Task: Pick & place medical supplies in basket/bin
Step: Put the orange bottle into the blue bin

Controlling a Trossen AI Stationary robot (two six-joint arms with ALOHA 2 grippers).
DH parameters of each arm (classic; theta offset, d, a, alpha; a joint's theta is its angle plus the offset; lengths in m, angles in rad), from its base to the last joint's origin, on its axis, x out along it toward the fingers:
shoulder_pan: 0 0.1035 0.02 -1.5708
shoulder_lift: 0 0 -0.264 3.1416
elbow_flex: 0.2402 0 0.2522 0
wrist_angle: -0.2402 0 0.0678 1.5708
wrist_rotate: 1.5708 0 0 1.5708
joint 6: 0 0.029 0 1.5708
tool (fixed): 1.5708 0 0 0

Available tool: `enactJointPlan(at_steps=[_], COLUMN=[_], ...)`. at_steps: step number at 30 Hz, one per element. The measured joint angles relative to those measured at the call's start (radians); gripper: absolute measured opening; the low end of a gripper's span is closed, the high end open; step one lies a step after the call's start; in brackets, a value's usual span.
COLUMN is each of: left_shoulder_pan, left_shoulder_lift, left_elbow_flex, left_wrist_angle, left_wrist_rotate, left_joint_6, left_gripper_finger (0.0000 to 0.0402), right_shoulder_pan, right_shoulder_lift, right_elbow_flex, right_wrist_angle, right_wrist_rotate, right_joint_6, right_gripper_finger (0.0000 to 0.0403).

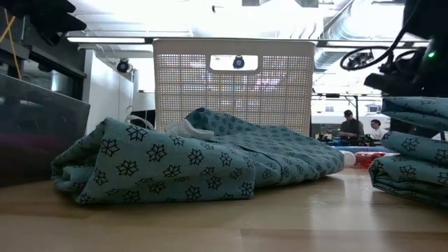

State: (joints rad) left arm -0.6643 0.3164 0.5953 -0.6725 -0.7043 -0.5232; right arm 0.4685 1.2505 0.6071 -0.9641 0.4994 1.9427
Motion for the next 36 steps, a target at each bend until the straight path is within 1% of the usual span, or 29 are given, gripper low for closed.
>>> enactJointPlan(at_steps=[3,9,20,25,36], left_shoulder_pan=[0.000,0.000,0.000,0.000,0.000], left_shoulder_lift=[0.000,0.000,0.000,0.000,0.000], left_elbow_flex=[0.000,0.000,0.000,0.000,0.000], left_wrist_angle=[0.000,0.000,0.000,0.000,0.000], left_wrist_rotate=[0.000,0.000,0.000,0.000,0.000], left_joint_6=[0.000,0.000,0.000,0.000,0.000], left_gripper_finger=[0.0173,0.0173,0.0173,0.0173,0.0173], right_shoulder_pan=[-0.040,-0.103,-0.209,-0.229,-0.229], right_shoulder_lift=[0.015,0.071,0.162,0.179,0.181], right_elbow_flex=[-0.021,-0.021,-0.021,-0.021,-0.021], right_wrist_angle=[0.040,0.054,0.134,0.155,0.155], right_wrist_rotate=[0.001,0.000,-0.002,-0.013,-0.030], right_joint_6=[-0.036,-0.070,-0.161,-0.169,-0.170], right_gripper_finger=[0.0174,0.0174,0.0174,0.0174,0.0169])
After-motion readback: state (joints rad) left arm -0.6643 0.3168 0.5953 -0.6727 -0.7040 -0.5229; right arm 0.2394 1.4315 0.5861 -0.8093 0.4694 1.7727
